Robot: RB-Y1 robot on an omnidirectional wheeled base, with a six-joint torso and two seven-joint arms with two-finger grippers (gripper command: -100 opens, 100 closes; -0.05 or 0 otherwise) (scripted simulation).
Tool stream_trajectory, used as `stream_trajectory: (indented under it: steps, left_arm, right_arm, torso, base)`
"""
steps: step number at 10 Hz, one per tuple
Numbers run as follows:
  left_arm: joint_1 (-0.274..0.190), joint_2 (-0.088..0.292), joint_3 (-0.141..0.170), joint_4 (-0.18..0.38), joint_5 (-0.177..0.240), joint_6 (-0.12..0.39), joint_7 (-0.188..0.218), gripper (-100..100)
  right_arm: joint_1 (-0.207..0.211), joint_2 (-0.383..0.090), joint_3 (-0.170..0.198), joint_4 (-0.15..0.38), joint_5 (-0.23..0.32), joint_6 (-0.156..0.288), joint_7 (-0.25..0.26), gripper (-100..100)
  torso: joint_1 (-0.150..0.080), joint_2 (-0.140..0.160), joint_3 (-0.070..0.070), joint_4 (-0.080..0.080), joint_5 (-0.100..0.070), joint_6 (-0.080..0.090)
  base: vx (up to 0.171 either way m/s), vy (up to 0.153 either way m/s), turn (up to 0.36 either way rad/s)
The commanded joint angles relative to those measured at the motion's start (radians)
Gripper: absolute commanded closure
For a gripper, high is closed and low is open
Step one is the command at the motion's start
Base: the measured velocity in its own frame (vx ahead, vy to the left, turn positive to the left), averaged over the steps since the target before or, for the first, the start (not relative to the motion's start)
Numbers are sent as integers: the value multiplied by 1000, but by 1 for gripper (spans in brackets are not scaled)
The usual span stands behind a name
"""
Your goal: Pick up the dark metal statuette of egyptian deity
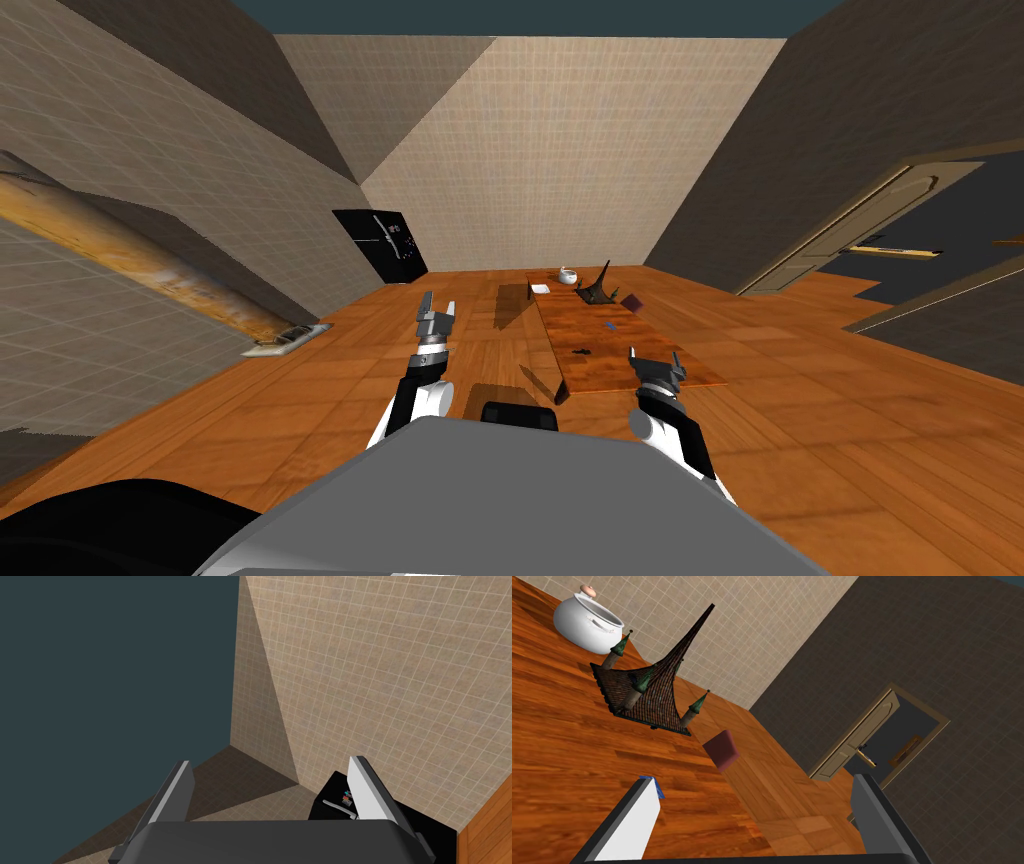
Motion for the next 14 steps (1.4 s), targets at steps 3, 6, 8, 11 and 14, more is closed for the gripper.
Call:
stream_trajectory:
  steps: [3, 6, 8, 11, 14]
  left_arm:
    - [0, 0, 0, 0, 0, 0, 0, 0]
    - [0, 0, 0, 0, 0, 0, 0, 0]
    - [0, 0, 0, 0, 0, 0, 0, 0]
    - [0, 0, 0, 0, 0, 0, 0, 0]
    - [0, 0, 0, 0, 0, 0, 0, 0]
  right_arm:
    - [-25, -20, -63, 122, -70, 49, -90, -100]
    - [-35, -28, -96, 182, -103, 85, -129, -100]
    - [-45, -36, -130, 245, -135, 124, -166, -100]
    - [-55, -45, -164, 335, -166, 165, -202, -100]
    - [-64, -53, -198, 397, -194, 209, -237, -100]
  torso:
    - [1, -2, -1, 0, 0, 0]
    - [3, -6, -3, -1, 1, 0]
    - [0, -1, -1, 0, 0, 0]
    - [1, -5, -3, -1, 0, 0]
    - [-1, -6, -3, -1, 0, 0]
  base:
    - [97, 48, 56]
    - [134, 61, 33]
    - [82, 35, 28]
    - [135, 42, 24]
    - [128, 16, 15]
